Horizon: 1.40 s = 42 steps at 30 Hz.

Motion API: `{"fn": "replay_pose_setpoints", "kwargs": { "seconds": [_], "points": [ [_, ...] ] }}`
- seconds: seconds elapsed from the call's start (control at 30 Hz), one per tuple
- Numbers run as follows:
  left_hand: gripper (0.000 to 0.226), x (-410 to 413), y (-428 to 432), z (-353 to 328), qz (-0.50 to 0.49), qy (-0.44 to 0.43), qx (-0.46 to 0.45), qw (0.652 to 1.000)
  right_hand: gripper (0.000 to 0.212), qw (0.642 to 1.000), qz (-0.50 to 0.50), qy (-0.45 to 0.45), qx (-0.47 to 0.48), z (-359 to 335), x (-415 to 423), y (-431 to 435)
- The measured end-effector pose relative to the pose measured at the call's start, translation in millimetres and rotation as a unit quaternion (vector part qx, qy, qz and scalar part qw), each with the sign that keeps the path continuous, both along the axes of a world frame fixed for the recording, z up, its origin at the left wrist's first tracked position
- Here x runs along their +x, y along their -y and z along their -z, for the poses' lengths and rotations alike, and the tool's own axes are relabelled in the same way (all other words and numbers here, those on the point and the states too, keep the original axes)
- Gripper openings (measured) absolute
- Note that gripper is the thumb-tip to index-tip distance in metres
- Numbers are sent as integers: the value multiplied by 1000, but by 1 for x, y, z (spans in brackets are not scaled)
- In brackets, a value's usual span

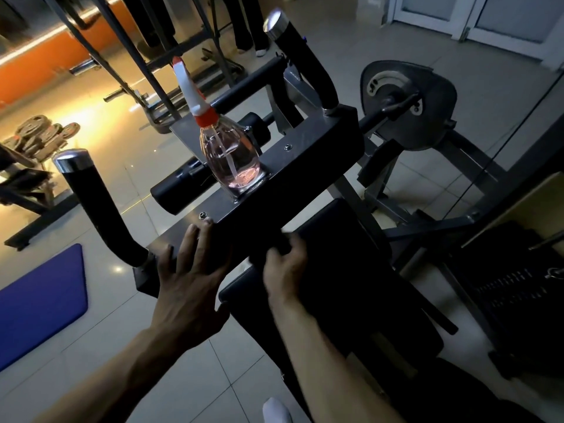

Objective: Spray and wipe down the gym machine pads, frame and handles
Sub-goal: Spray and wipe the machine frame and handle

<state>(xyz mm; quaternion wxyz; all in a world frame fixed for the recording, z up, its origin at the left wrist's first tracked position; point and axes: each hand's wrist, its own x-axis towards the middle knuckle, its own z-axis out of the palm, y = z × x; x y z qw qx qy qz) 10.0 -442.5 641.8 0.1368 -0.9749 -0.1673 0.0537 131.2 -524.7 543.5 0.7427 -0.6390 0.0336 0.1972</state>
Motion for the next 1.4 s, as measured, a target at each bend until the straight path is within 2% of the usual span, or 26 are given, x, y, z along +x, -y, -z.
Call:
{"fn": "replay_pose_setpoints", "kwargs": {
  "seconds": [0.07, 0.13, 0.3, 0.4, 0.5, 0.6, 0.7, 0.77, 0.87, 0.93, 1.0, 1.1, 1.2, 1.27, 1.3, 1.37, 1.4],
  "points": [
    [107, -2, 0, 0, 2, 4, 1, 1000, 36, 999, -41, 13, -14, 5, -33, -4],
    [104, -5, -3, -2, 13, 13, -4, 1000, 38, 999, -26, 36, -30, -1, -25, -2],
    [108, -8, -6, -3, 23, 19, -15, 999, 42, 993, 81, 31, -77, 2, 62, 10],
    [103, -9, -8, -6, 34, 18, -26, 999, 28, 988, 135, 24, -67, -18, 70, 5],
    [97, -23, -18, -12, 63, 14, -22, 998, 25, 989, 104, 66, -79, -25, 1, -7],
    [99, -46, -26, -12, 77, 24, -27, 996, 25, 993, 1, 82, -81, -21, -80, -15],
    [100, -73, -33, -8, 56, 34, -32, 997, 31, 990, -37, 119, -60, -22, -86, -16],
    [90, -87, -38, -5, 52, 27, -23, 998, 34, 988, 22, 140, -68, -28, -40, -14],
    [77, -93, -43, -2, 64, 16, -26, 998, 27, 982, 114, 103, -114, -47, 25, -14],
    [74, -93, -45, 0, 64, 21, -34, 997, 21, 977, 143, 118, -109, -50, 16, -24],
    [78, -92, -43, 2, 65, 33, -36, 997, 26, 972, 124, 175, -101, -42, -29, -35],
    [86, -92, -39, 3, 68, 48, -37, 996, 31, 955, 34, 271, -117, -18, -97, -40],
    [81, -93, -41, 0, 82, 56, -55, 994, 38, 941, -40, 317, -108, -19, -97, -29],
    [75, -98, -46, -1, 95, 47, -54, 993, 41, 948, -2, 294, -123, -27, -58, -25],
    [74, -102, -50, -1, 101, 43, -50, 993, 39, 959, 27, 253, -129, -32, -33, -23],
    [80, -110, -56, -2, 110, 39, -36, 993, 34, 971, 74, 180, -136, -40, -1, -22],
    [85, -113, -59, -2, 112, 37, -28, 993, 33, 971, 95, 176, -134, -41, -3, -26]
  ]
}}
